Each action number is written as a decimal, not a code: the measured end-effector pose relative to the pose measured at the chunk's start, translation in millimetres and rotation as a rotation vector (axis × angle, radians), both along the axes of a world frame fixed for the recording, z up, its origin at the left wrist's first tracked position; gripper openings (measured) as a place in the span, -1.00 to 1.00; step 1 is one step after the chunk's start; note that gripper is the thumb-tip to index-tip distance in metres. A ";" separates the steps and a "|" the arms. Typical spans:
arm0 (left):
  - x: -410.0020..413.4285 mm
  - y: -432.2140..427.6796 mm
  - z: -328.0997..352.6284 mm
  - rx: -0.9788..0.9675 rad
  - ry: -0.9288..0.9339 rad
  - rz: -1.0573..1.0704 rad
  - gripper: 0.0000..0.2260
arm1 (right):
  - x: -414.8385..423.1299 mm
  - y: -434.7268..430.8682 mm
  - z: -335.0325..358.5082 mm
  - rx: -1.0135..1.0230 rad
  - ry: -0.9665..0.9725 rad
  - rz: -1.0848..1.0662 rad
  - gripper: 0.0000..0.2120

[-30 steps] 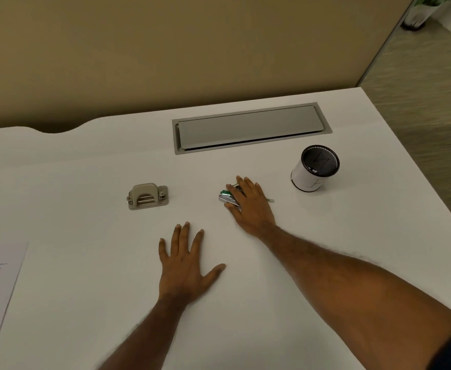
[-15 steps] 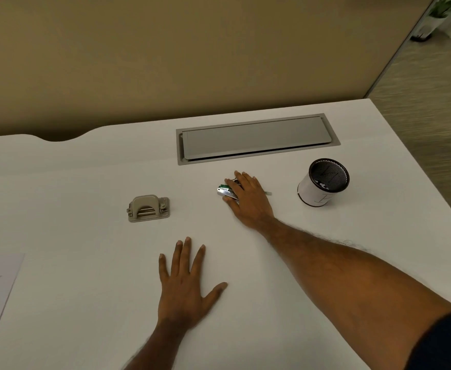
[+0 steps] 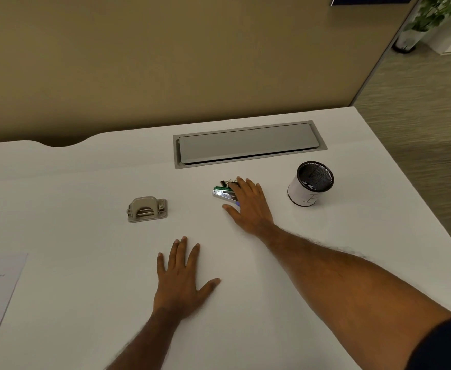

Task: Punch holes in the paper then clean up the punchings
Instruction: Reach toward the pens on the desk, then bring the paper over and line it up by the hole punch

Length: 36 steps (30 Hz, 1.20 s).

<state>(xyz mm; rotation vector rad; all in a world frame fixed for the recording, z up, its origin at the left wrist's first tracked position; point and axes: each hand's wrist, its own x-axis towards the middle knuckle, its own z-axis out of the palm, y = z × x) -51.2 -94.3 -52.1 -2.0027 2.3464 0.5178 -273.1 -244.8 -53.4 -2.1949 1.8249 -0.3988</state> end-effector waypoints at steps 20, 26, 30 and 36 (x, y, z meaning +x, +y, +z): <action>88.9 102.3 41.5 0.042 -0.038 0.111 -0.14 | 51.9 176.9 45.5 0.178 0.074 0.084 -0.26; 130.3 135.8 41.2 0.106 -0.082 0.123 -0.21 | 83.2 224.6 47.5 0.236 0.117 0.114 -0.18; 152.6 151.3 40.5 0.089 -0.077 0.130 -0.20 | 108.3 243.4 49.7 0.257 0.138 0.130 -0.16; 182.1 157.7 48.0 0.013 -0.050 0.117 -0.10 | 153.0 253.1 65.1 0.253 0.110 0.152 -0.13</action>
